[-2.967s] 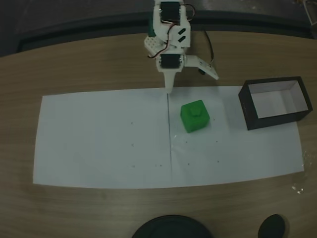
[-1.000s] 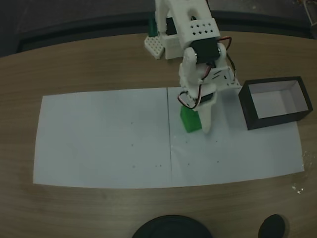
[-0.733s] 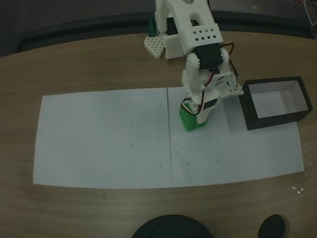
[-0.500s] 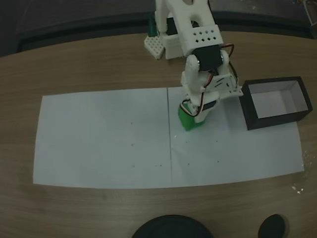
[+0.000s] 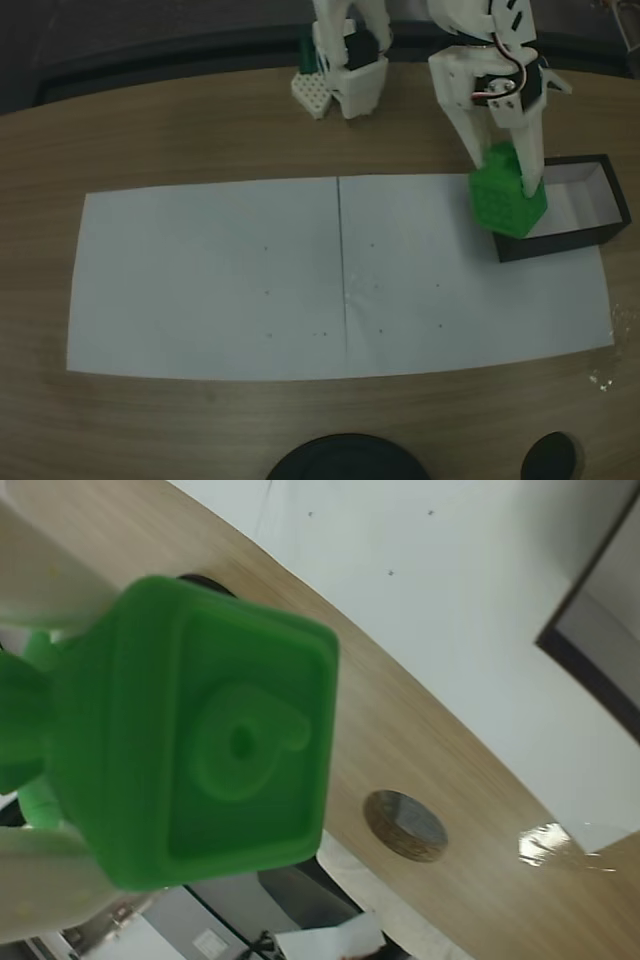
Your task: Grab a green square and put it in the box.
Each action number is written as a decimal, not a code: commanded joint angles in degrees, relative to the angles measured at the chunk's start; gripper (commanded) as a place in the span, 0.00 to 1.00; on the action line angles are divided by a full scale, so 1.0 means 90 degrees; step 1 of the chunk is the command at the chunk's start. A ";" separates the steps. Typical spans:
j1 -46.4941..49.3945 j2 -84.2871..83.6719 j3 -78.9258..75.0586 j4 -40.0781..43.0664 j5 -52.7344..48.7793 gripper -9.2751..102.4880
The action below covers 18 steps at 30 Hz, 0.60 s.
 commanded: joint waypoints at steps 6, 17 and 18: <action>-0.1953 -0.0283 -0.0391 -0.0068 0.0869 0.09; -0.2939 -0.1641 -0.0430 -0.0537 0.0889 0.09; -0.2910 -0.1748 -0.0410 -0.0674 0.0889 0.09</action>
